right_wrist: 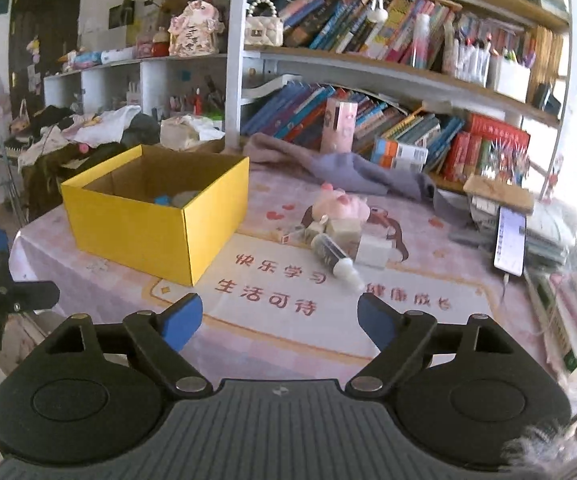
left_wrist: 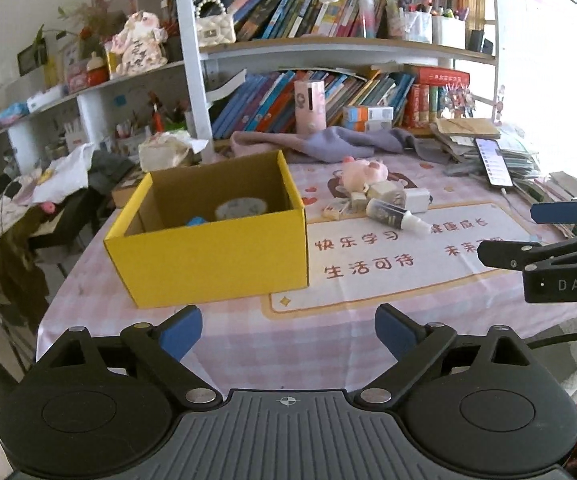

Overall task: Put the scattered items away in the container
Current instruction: 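Lift both tools out of the box and move back toward the items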

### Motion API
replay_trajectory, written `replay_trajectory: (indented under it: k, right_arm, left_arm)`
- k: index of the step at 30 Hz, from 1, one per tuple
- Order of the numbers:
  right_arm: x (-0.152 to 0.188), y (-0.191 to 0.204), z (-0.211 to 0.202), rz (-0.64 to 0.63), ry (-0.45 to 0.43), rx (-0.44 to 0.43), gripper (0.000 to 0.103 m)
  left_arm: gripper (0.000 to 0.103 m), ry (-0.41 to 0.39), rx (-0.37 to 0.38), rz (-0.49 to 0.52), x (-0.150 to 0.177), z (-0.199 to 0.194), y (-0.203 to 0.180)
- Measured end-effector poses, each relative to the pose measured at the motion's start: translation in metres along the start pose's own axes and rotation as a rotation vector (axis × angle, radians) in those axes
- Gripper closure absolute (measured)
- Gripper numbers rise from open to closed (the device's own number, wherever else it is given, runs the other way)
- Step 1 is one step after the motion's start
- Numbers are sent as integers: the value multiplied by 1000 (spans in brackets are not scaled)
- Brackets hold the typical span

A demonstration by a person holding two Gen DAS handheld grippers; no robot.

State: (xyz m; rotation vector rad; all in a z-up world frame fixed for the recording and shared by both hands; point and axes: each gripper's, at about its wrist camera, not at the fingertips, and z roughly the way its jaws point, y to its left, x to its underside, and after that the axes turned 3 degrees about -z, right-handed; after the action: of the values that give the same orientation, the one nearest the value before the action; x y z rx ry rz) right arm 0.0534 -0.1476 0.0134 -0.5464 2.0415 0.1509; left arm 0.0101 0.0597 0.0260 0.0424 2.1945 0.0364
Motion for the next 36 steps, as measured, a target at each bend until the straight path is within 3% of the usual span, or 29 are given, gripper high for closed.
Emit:
replay_trajectory:
  k: [10,25,36]
  right_arm:
    - [12,-9,2,59,81,13,12]
    - [30,-45,3,155,184,119,12]
    - [30,-76,22,175,215,140,13]
  left_arm:
    - [8,104,93,13,8,25,-19]
    - [8,138,235,92,0,55,-57]
    - [8,147,281,134,-17,85,-87]
